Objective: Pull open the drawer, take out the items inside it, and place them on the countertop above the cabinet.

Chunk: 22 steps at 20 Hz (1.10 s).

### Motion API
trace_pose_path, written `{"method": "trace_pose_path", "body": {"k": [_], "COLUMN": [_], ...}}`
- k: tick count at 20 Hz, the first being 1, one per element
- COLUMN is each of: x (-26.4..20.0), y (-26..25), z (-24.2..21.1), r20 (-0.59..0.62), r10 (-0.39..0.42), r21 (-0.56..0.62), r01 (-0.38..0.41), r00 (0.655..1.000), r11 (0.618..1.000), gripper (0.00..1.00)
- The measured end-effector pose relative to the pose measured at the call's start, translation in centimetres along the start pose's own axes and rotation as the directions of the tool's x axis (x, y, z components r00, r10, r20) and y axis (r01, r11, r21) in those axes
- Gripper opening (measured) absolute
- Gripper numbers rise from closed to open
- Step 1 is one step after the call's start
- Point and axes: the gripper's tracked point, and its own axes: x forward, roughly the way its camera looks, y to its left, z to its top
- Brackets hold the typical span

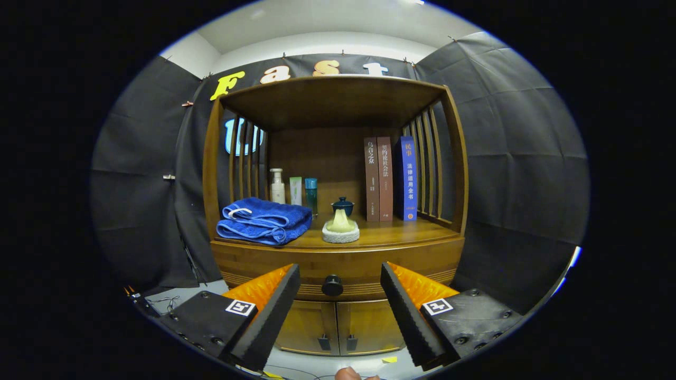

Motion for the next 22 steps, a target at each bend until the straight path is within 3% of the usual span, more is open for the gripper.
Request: {"method": "trace_pose_path", "body": {"k": [12,22], "x": [-10.4,-13.1], "y": [-1.5,-1.4], "z": [7.2,11.8], "r20": [-0.043,0.01], "r10": [0.033,0.037], "r21": [0.06,0.025], "r01": [-0.03,-0.037], "r00": [0.999,0.999], "r11": [0.998,0.999], "gripper": [0.98,0.98]}}
